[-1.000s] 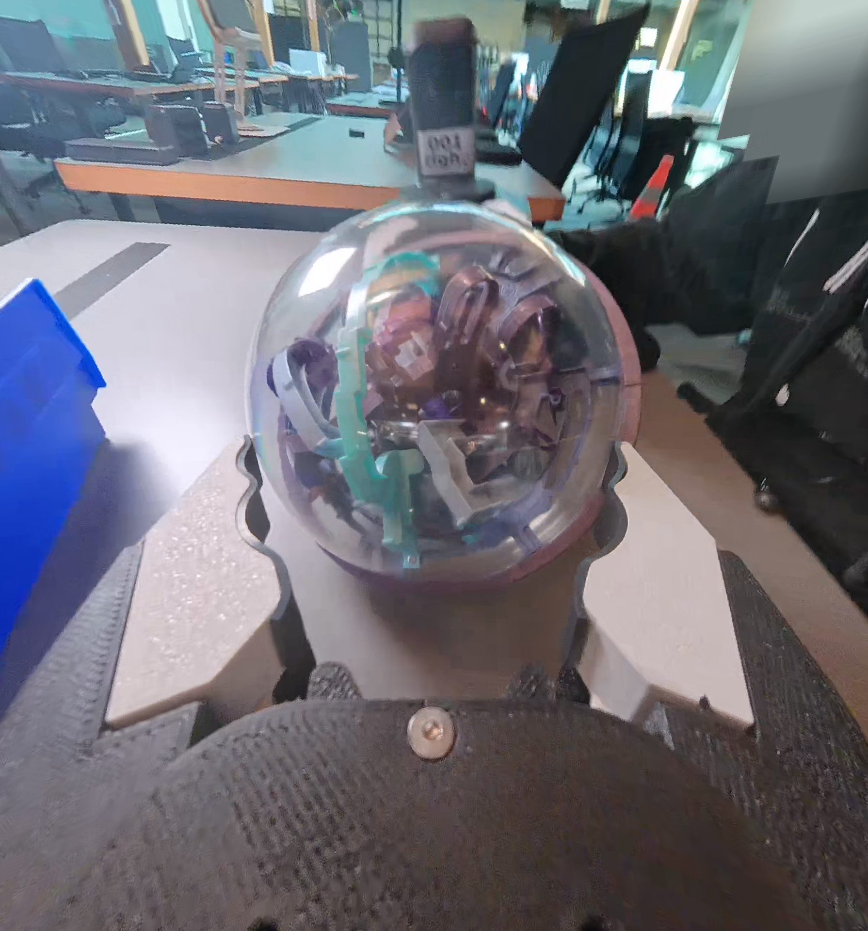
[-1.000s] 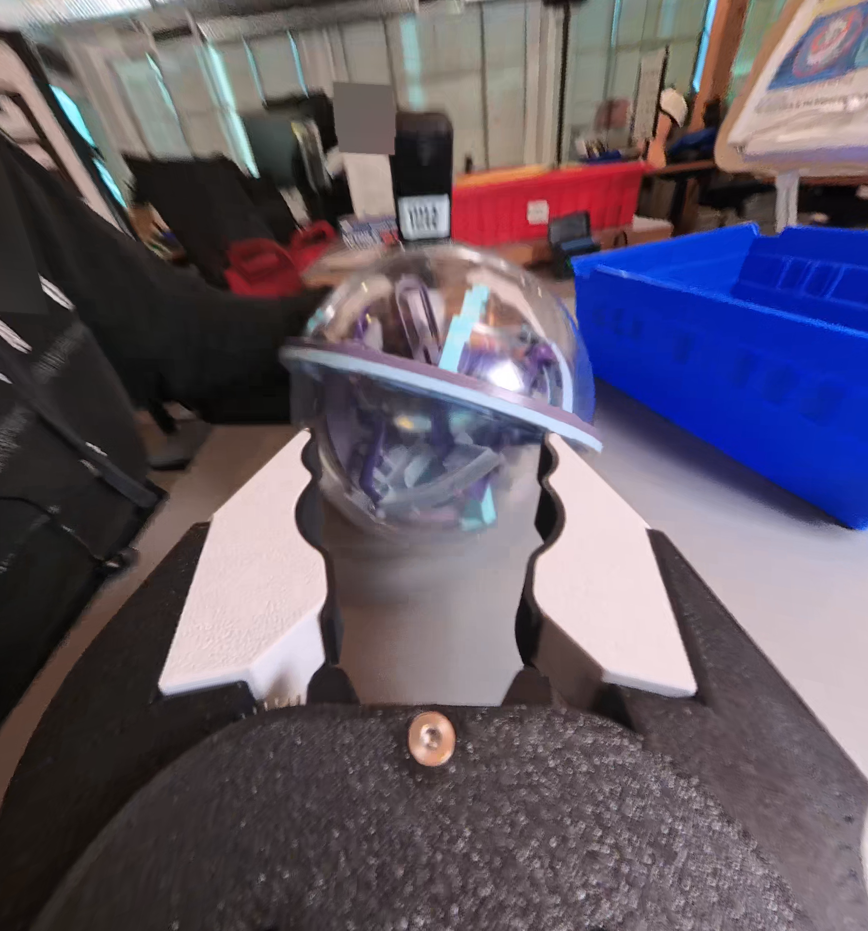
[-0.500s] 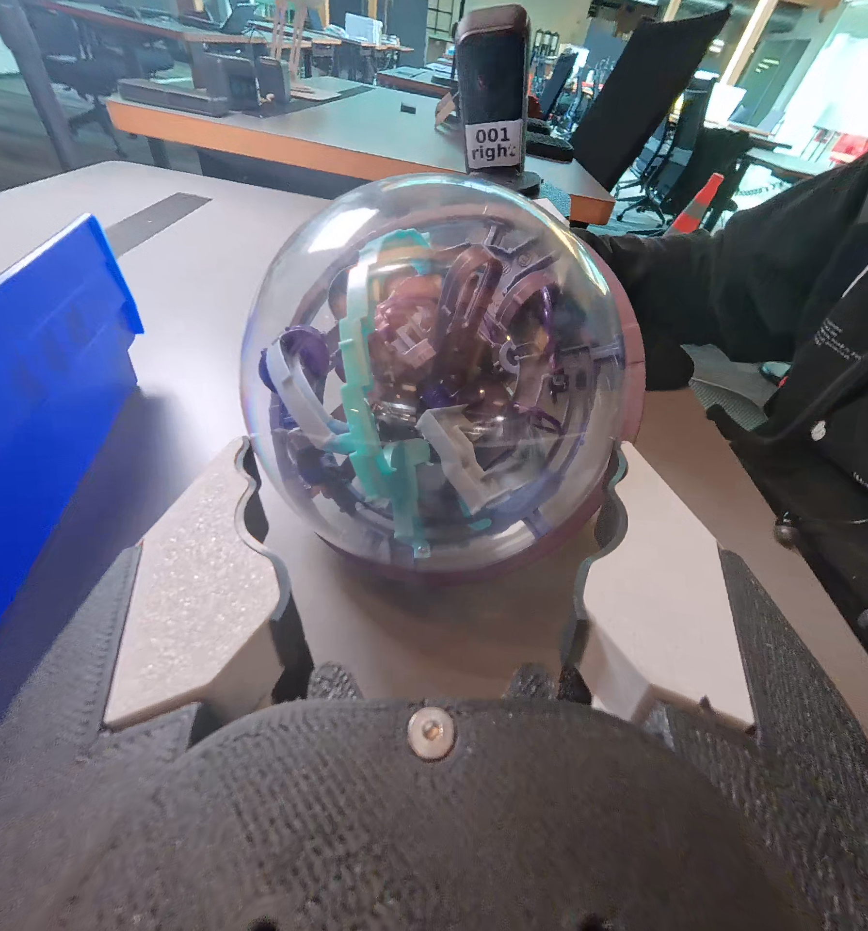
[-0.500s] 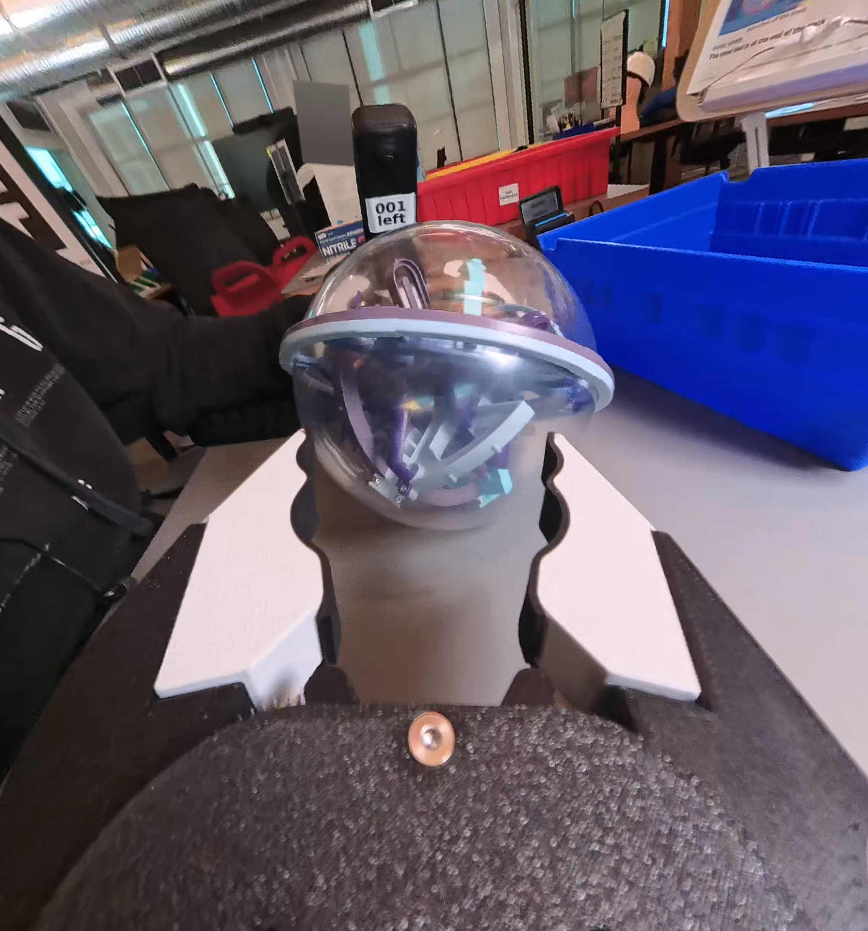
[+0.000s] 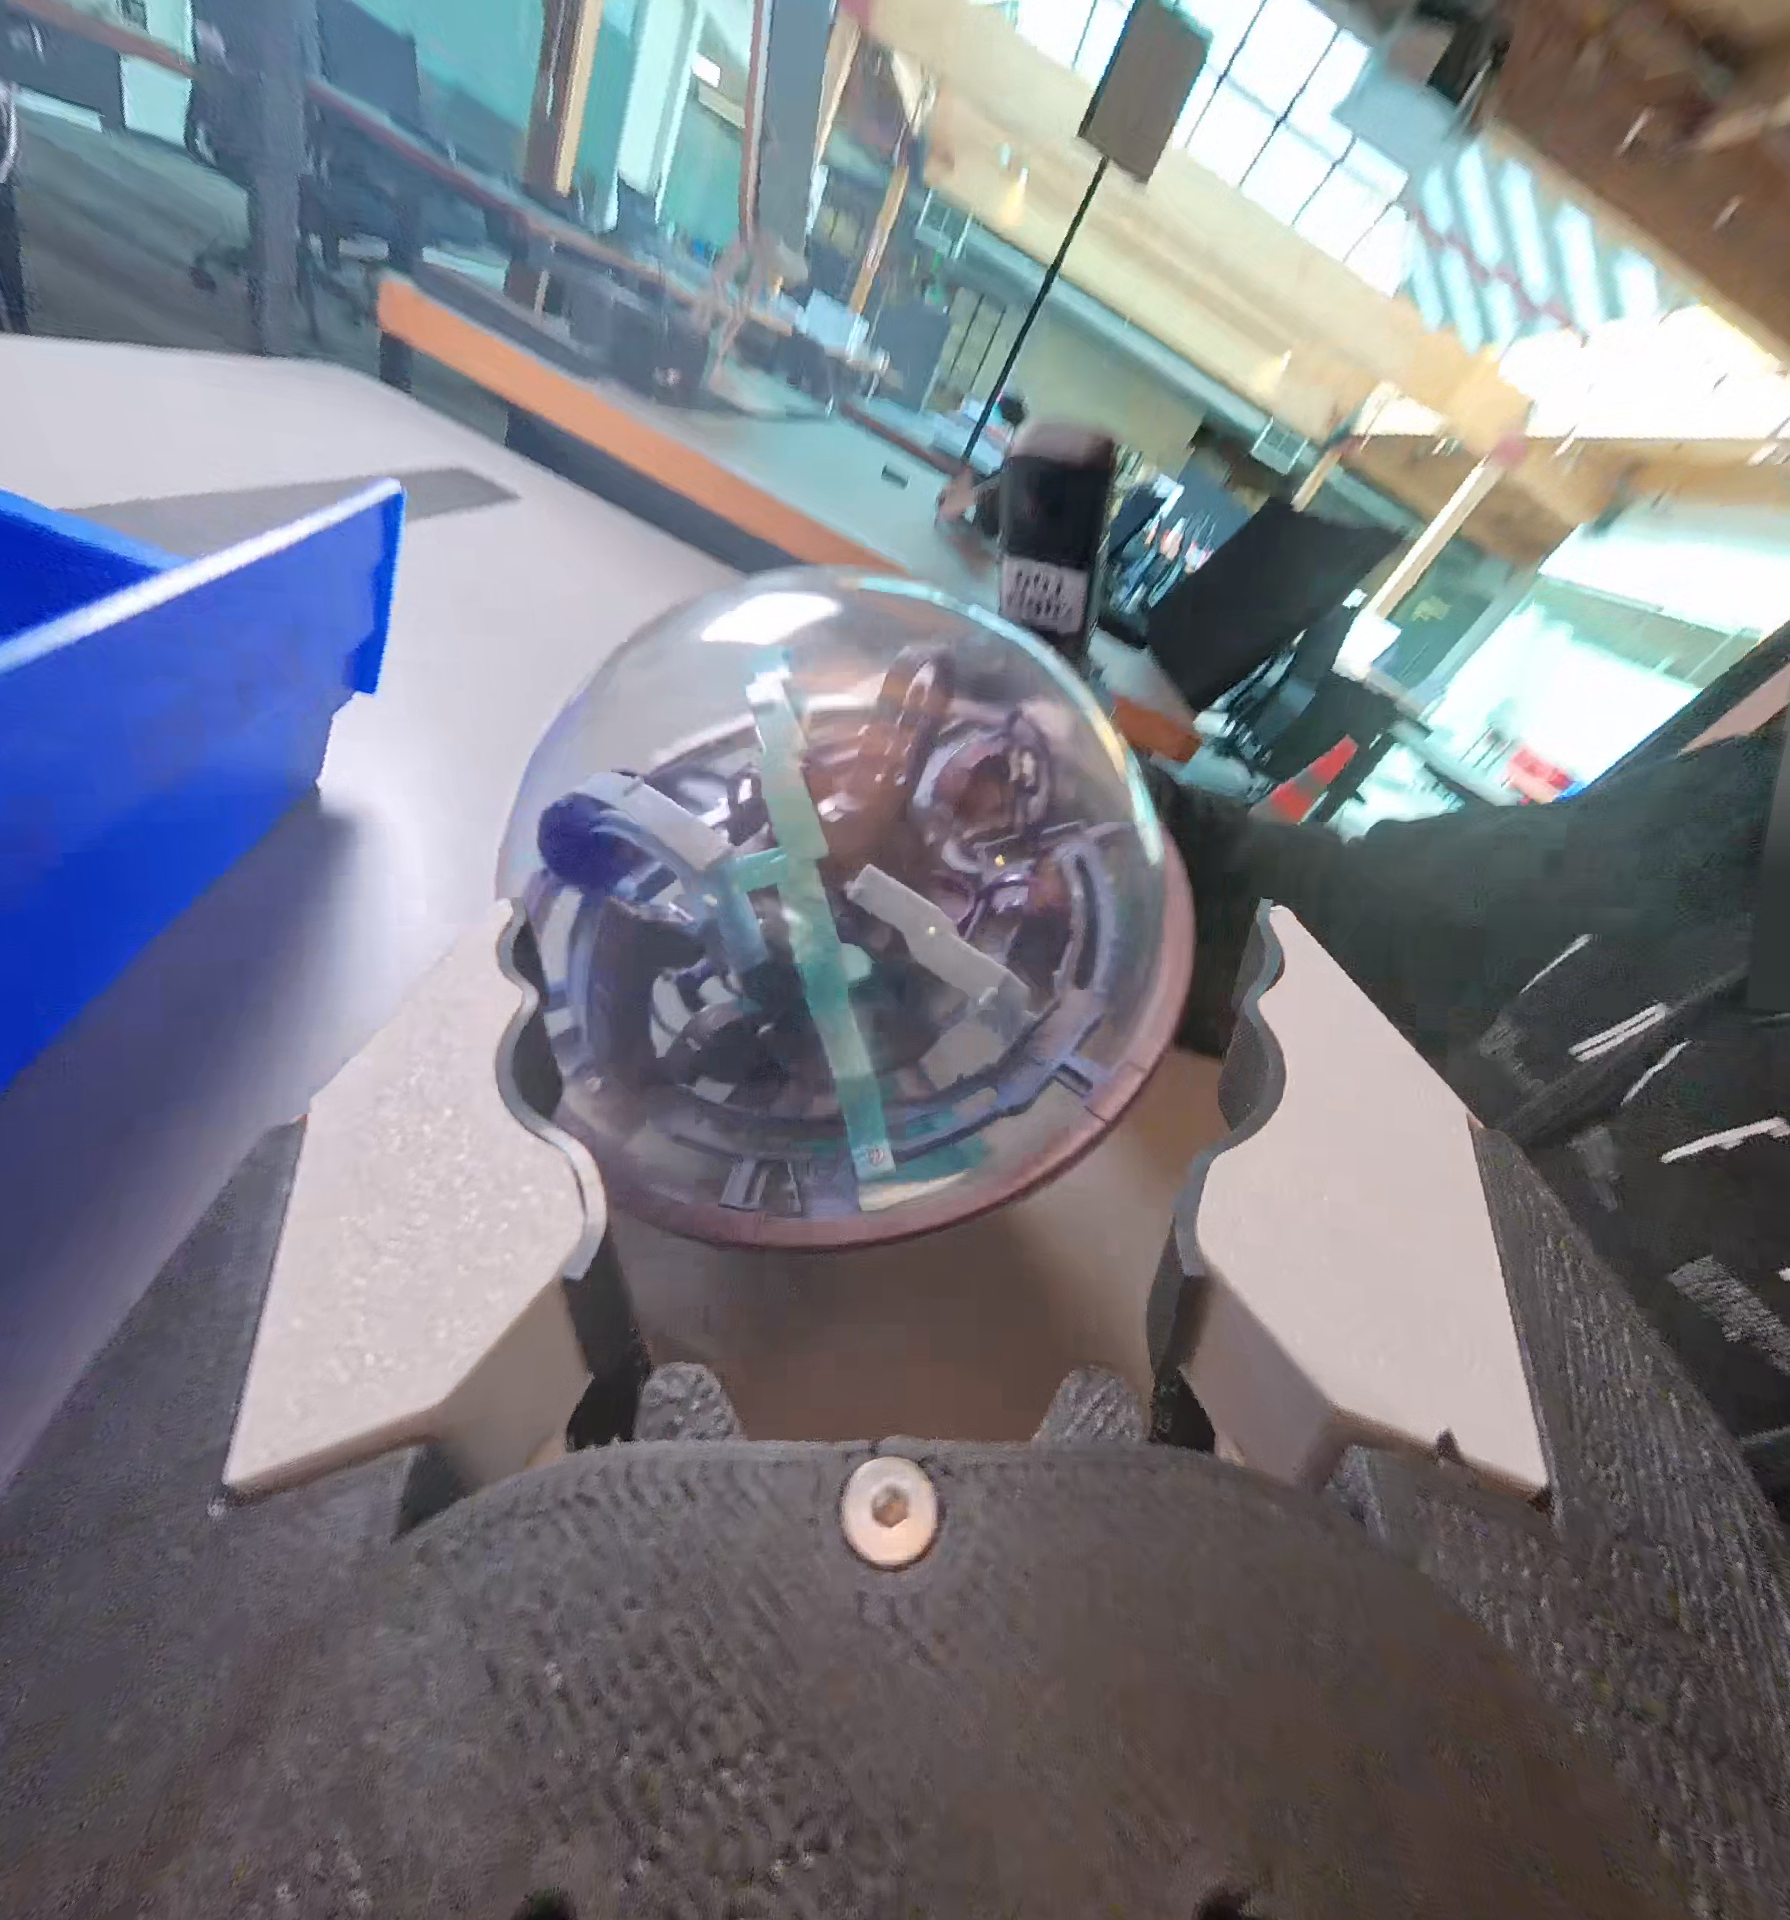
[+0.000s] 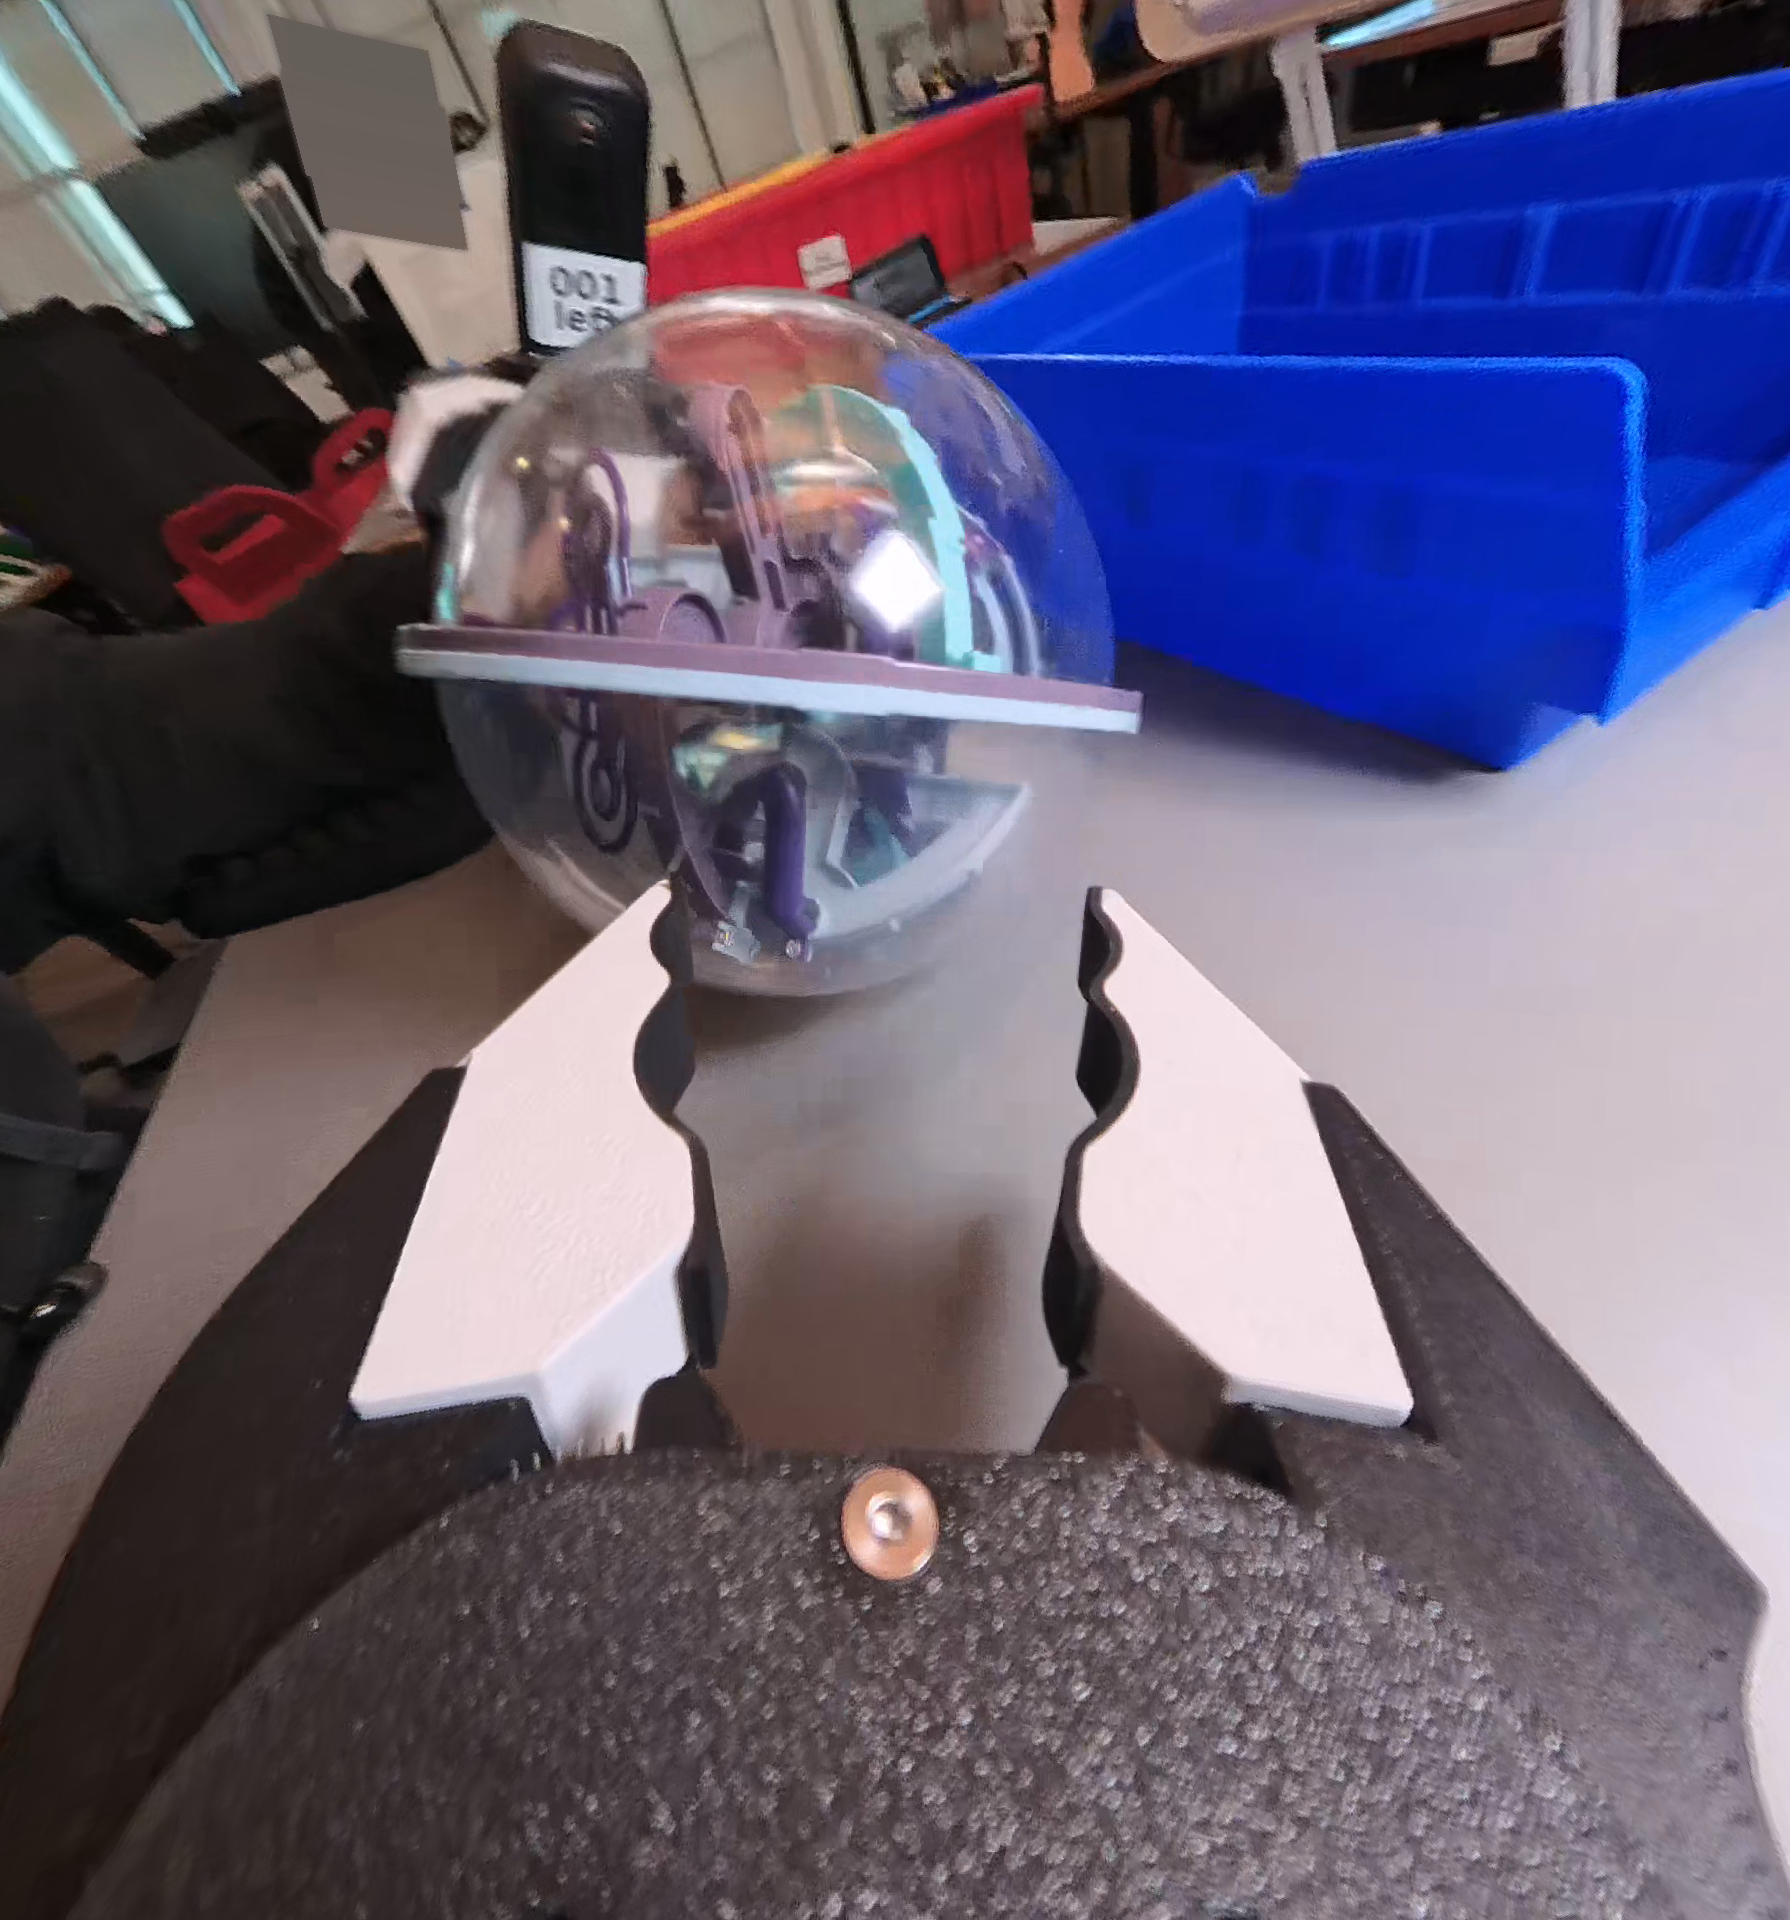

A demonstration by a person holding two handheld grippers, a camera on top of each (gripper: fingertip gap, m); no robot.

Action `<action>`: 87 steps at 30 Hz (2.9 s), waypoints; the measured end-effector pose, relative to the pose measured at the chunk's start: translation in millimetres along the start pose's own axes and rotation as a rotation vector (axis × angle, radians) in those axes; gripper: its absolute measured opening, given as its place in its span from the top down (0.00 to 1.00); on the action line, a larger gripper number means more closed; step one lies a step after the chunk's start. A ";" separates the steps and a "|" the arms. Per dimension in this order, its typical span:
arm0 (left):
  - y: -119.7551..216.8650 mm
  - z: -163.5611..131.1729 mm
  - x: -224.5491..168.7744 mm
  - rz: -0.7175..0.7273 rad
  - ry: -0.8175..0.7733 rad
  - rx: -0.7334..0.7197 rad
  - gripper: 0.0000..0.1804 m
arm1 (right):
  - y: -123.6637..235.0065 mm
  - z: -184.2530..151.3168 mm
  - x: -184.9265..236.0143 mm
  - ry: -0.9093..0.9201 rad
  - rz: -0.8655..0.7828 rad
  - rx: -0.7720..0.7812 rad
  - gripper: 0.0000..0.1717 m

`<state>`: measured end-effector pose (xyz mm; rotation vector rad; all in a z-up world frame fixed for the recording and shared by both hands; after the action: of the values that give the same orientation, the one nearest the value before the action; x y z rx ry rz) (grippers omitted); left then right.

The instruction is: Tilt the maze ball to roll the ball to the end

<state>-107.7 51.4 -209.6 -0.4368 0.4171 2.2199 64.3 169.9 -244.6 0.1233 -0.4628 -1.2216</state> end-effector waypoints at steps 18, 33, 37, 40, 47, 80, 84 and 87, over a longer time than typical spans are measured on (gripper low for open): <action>-28.2 -24.6 16.6 0.162 -0.043 0.165 0.34 | 10.2 19.5 6.5 0.202 -0.138 -0.170 0.51; -0.5 -4.9 20.2 0.035 0.159 0.000 0.52 | 16.2 22.4 16.5 0.301 -0.100 -0.216 0.77; 0.3 -3.1 19.4 0.056 0.129 -0.005 0.58 | 19.6 23.1 15.2 0.295 -0.100 -0.226 0.93; 1.7 -1.3 18.9 0.068 0.113 -0.015 0.63 | 20.6 22.5 12.3 0.261 -0.086 -0.225 0.93; 6.7 5.4 11.2 -0.001 0.078 -0.073 0.90 | 23.6 21.5 2.0 0.148 -0.060 -0.236 0.93; 3.1 4.1 -5.2 -0.050 0.029 0.005 0.97 | 31.8 25.1 7.7 0.120 0.038 -0.278 0.97; -0.1 1.3 -6.0 -0.040 0.001 0.030 0.97 | 32.7 26.2 5.1 0.116 0.015 -0.299 0.97; -1.7 -0.7 -6.4 -0.043 -0.006 0.043 0.97 | 32.5 25.9 3.2 0.115 -0.001 -0.302 0.97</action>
<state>-102.4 47.9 -207.7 -0.4123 0.4477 2.1660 83.1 182.3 -209.6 -0.0641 -0.1749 -1.2644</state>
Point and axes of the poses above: each gripper's, where its closed fingertips meet, y back along the fingers, z out of its top, x = y × z across the jaws, the point moved 5 cm from there along y, back along the fingers, and after that the axes turned 7 degrees about x, right-handed, at the moved point
